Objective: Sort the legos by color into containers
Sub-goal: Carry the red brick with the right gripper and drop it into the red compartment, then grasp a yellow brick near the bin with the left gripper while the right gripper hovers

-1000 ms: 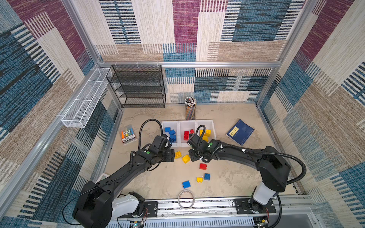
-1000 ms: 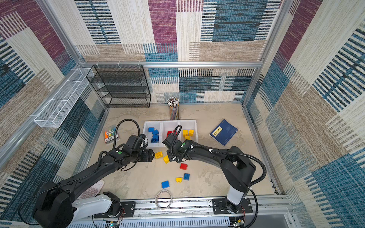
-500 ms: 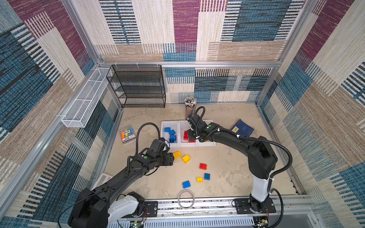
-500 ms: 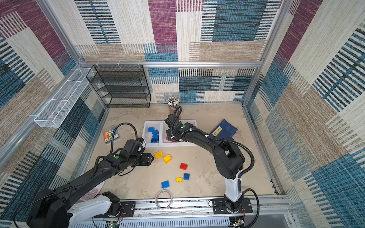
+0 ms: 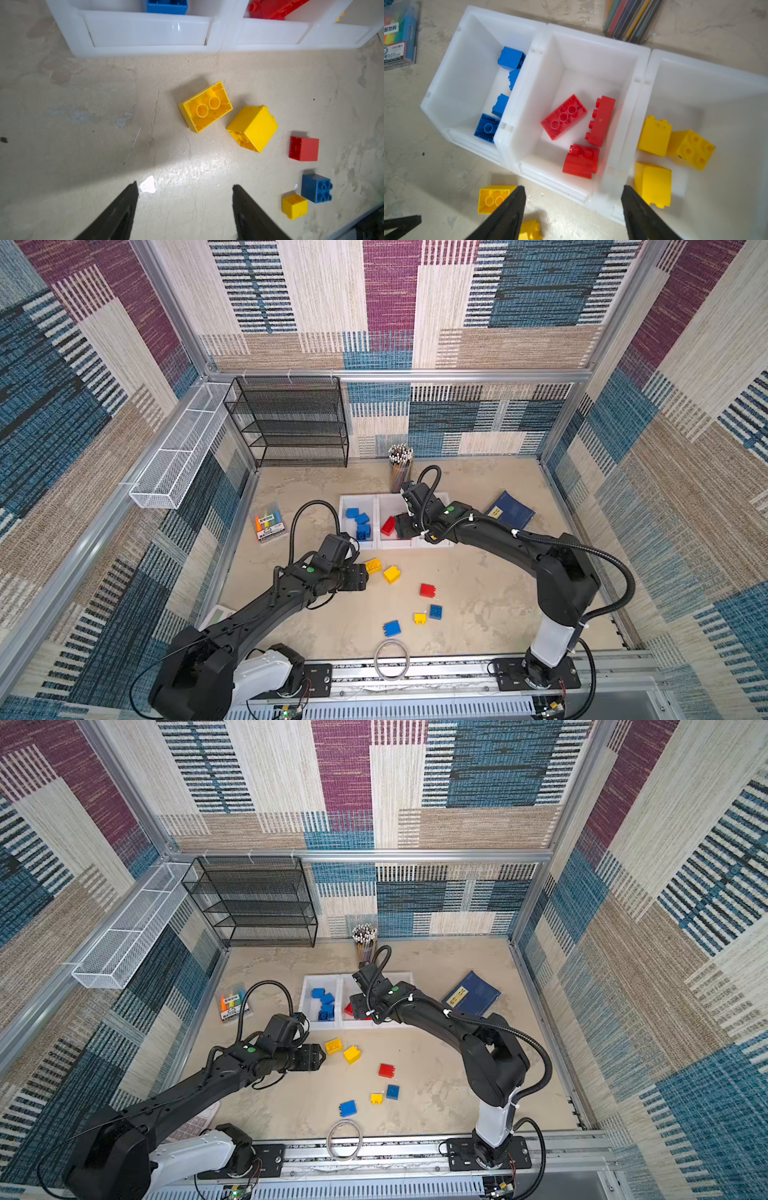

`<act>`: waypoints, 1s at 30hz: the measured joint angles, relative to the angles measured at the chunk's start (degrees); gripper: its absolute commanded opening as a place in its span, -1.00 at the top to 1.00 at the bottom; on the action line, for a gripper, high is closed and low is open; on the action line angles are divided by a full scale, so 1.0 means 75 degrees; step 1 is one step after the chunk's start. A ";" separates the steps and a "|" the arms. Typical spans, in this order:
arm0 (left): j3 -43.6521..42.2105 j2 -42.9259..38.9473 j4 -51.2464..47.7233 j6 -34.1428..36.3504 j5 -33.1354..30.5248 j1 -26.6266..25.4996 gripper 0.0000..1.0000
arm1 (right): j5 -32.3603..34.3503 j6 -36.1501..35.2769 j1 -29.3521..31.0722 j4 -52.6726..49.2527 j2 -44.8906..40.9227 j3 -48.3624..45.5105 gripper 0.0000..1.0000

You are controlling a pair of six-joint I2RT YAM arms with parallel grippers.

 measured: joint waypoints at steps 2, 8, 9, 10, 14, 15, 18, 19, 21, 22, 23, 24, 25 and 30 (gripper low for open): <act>0.0137 0.0265 0.0032 0.0041 0.0017 0.0000 -0.50 | -0.0020 0.0175 0.0000 0.0047 -0.0382 -0.0423 -0.53; 0.0906 0.1230 0.0055 0.0417 0.0070 0.0000 -0.50 | -0.0076 0.0641 0.0000 0.0146 -0.1303 -0.1437 -0.53; 0.1032 0.1378 0.0067 0.0475 0.0070 0.0000 -0.50 | -0.0067 0.0734 0.0000 0.0152 -0.1443 -0.1591 -0.54; 0.1186 0.1550 0.0058 0.0574 0.0067 0.0000 -0.50 | -0.0052 0.0799 0.0000 0.0166 -0.1571 -0.1725 -0.54; 0.1766 0.2215 0.0067 0.0883 0.0070 0.0000 -0.49 | 0.0003 0.1043 0.0000 0.0221 -0.2022 -0.2165 -0.55; 0.1909 0.2398 0.0052 0.0994 0.0070 0.0000 -0.49 | 0.0015 0.1105 0.0000 0.0248 -0.2110 -0.2247 -0.56; 0.2273 0.2844 -0.0003 0.1209 0.0082 0.0000 -0.48 | 0.0070 0.1186 0.0000 0.0306 -0.2273 -0.2419 -0.56; 0.2366 0.2964 -0.0017 0.1268 0.0105 0.0000 -0.48 | 0.0090 0.1230 0.0000 0.0315 -0.2299 -0.2460 -0.56; 0.2512 0.3182 -0.0026 0.1370 0.0189 0.0000 -0.47 | 0.0119 0.1291 0.0000 0.0303 -0.2340 -0.2530 -0.55; 0.2582 0.3290 -0.0047 0.1408 0.0189 0.0000 -0.47 | 0.0122 0.1306 0.0000 0.0315 -0.2366 -0.2567 -0.55; 0.2637 0.3378 -0.0070 0.1457 0.0192 0.0000 -0.47 | 0.0122 0.1349 0.0000 0.0326 -0.2396 -0.2605 -0.56; 0.2702 0.3474 -0.0090 0.1518 0.0201 0.0000 -0.46 | 0.0122 0.1376 0.0000 0.0329 -0.2433 -0.2655 -0.56; 0.2769 0.3576 -0.0122 0.1597 0.0216 0.0000 -0.45 | 0.0125 0.1399 0.0000 0.0332 -0.2468 -0.2693 -0.56; 0.2789 0.3736 -0.0204 0.1795 0.0256 0.0000 -0.38 | 0.0131 0.1486 0.0000 0.0364 -0.2567 -0.2821 -0.56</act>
